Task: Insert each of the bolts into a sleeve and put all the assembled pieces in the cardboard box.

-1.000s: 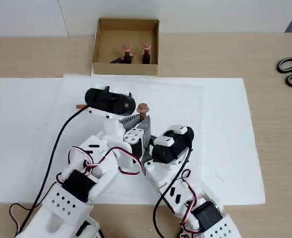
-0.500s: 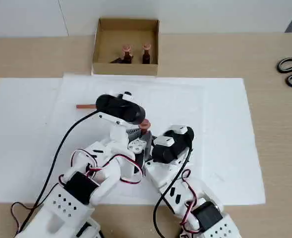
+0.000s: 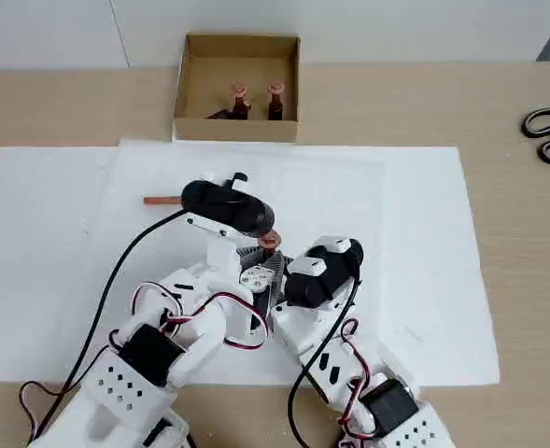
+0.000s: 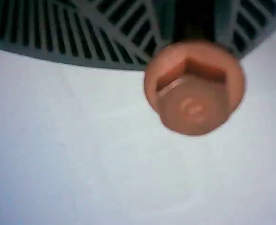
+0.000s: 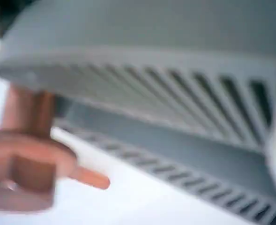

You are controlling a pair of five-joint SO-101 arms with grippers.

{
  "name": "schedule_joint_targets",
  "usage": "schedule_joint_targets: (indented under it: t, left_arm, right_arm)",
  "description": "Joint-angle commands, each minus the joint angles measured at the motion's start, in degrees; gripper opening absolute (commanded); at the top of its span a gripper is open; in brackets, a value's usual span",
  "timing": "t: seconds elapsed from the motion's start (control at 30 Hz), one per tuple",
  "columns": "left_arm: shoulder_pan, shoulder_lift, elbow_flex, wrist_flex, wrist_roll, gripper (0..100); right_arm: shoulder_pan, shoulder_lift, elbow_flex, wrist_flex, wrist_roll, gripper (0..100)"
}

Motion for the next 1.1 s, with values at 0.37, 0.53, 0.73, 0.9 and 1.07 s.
schedule_joint_targets:
  t: [0.37,0.53,0.73,0.9,1.07]
  left_arm:
    - [0.2,-1.1,-1.1,2.3,-0.3,20]
    - [0.1,-1.0,-7.0,8.7,-0.3,21]
    - [-1.6,-0.7,-15.4,21.1,-0.5,26]
    - [-4.8,-0.7,-20.4,29.6,-8.6,27]
    - [-17.1,-1.1,-24.1,32.2,-19.9,27]
  right_arm:
    - [0.0,-1.5,0.3,-0.1,-0.2,0.4]
    - [0.0,-1.5,0.3,-0.2,-0.2,0.4]
    - [0.0,-1.5,0.3,-0.2,-0.2,0.4]
    - [-0.1,-1.5,0.3,-0.2,-0.2,0.4]
    - [0.2,-0.9,-1.6,-0.4,-0.1,0.4]
